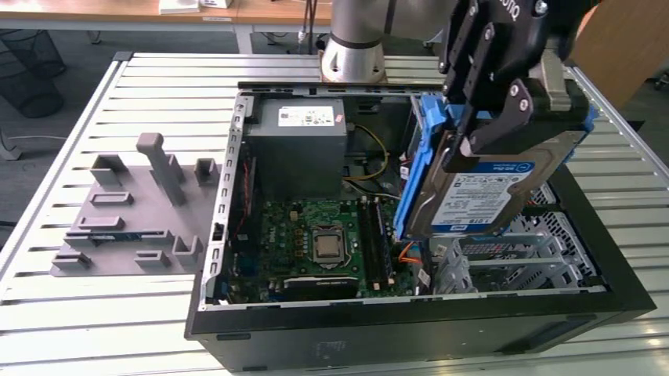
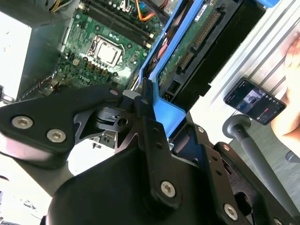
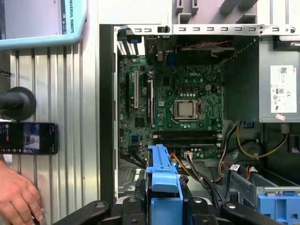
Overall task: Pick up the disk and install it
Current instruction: 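Insert the disk into the insertion slot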
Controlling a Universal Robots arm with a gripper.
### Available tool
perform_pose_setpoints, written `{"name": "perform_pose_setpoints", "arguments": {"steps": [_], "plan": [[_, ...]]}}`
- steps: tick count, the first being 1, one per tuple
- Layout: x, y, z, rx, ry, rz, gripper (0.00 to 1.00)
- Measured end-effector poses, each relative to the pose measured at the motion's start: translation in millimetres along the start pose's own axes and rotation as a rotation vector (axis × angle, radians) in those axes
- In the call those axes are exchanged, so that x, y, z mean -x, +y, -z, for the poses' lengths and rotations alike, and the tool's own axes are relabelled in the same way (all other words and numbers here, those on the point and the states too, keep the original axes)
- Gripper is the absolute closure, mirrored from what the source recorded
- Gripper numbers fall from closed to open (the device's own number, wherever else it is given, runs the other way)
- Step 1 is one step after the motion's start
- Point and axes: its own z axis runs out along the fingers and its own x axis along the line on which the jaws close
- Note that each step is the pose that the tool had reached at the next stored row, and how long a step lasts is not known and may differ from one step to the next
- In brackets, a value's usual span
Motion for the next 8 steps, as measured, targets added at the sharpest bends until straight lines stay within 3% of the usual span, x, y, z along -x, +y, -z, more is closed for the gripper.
{"name": "perform_pose_setpoints", "arguments": {"steps": [5, 8], "plan": [[-2.4, -14.9, -1.9, 0.0, 0.0002, 0.0, 0.64], [-3.4, -17.3, -3.1, 0.0001, 0.0005, 0.0, 0.64]]}}
